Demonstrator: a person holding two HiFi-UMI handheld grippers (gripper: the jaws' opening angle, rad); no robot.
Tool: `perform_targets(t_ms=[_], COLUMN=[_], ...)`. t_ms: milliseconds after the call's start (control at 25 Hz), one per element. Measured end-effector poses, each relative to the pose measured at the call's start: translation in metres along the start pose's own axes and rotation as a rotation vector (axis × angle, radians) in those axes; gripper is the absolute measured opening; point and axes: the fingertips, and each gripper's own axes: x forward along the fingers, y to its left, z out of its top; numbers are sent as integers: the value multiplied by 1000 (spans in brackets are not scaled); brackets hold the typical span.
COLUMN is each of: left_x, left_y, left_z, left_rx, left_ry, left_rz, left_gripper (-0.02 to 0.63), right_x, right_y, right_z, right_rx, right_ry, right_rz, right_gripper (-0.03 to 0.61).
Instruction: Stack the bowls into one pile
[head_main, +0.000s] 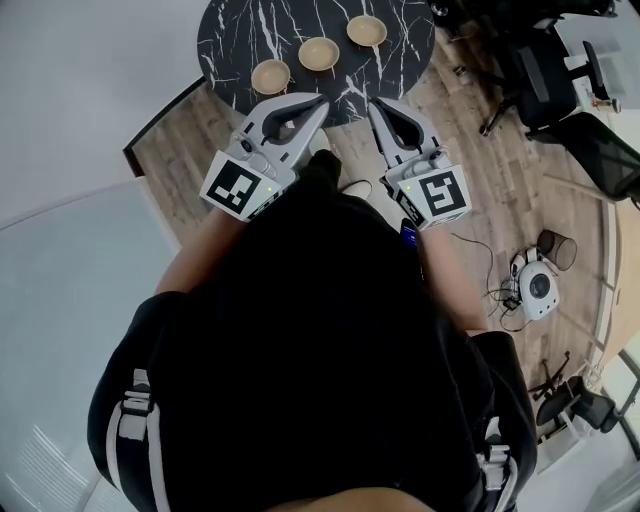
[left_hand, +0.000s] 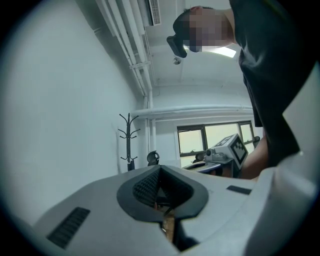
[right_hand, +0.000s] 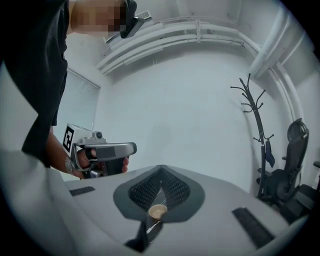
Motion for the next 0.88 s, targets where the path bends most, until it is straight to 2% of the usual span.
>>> perform_targets(t_ms=[440, 720, 880], left_x=[13, 11, 8], left_y=[27, 63, 86], left_z=[-10, -25, -31], left_rx=[-26, -51, -36], left_ry=[-34, -30, -30], left_rz=[73, 131, 160], left_gripper=[5, 5, 5], right_x=[28, 67, 94], right_y=[-18, -25, -27], right_z=[-5, -16, -23], right_rx=[-20, -27, -38], right_ry=[41, 88, 119], right_rz=[70, 127, 155], right_gripper=[2, 1, 2])
